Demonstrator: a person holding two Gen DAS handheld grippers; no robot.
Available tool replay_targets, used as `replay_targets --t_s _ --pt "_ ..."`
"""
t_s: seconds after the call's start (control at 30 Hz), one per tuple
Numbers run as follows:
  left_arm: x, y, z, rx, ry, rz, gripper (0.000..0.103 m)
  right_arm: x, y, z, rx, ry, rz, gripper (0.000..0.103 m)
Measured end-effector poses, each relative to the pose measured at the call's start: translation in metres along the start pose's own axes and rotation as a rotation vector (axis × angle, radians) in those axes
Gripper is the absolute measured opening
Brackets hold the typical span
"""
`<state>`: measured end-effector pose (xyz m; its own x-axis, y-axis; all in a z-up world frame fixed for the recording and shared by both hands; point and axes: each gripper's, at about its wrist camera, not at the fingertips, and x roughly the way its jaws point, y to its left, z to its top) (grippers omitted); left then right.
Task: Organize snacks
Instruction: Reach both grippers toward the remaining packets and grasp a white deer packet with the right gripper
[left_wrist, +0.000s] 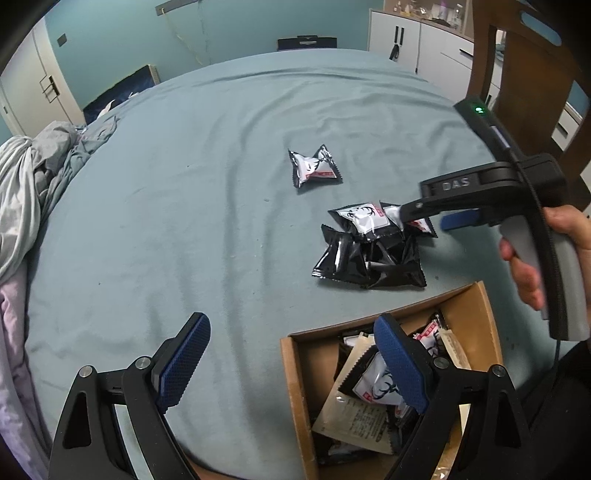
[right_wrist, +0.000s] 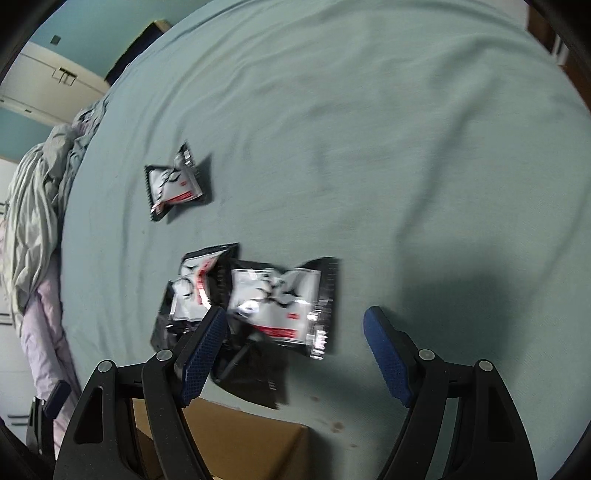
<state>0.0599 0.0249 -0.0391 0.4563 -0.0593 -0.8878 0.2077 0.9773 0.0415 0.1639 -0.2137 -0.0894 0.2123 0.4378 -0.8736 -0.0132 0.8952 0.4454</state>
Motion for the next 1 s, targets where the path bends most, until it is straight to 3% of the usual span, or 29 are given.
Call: replay_targets --t_s 0.3,0.33,0.37,0.4,0.43,0.6,0.8,1.0 --pt "0.003 0.000 0.002 -0.009 0.005 0.021 0.092 0.023 0.022 0.013 -0.137 -0.008 -0.094 0.074" --pt "0.004 0.000 0.002 -0.008 0.004 0.029 0.092 0.024 0.024 0.012 -0.157 -0.016 -0.114 0.070" --pt "0.004 -0.001 0.002 -0.008 0.001 0.037 0.092 0.025 0.027 0.010 -0.176 -0.016 -0.143 0.054" --pt "0.004 -0.001 0.002 -0.008 -0.001 0.043 0.092 0.027 0.029 0.008 -0.194 -0.016 -0.175 0.032" --pt "0.005 -0.001 0.003 -0.007 -0.006 0.054 0.092 0.028 0.030 0.007 -0.209 -0.021 -0.210 0.032" --pt "0.004 -0.001 0.003 0.007 -0.043 0.113 0.092 0.020 0.024 0.000 -0.183 -0.061 -0.197 0.031" --pt "-0.002 -0.006 -0.002 0.040 -0.087 0.191 0.092 -0.030 0.015 -0.024 -0.127 -0.196 -0.138 0.031" --pt "-0.004 -0.012 0.007 0.063 -0.088 0.167 0.092 -0.092 0.000 -0.076 -0.082 -0.316 -0.053 0.031"
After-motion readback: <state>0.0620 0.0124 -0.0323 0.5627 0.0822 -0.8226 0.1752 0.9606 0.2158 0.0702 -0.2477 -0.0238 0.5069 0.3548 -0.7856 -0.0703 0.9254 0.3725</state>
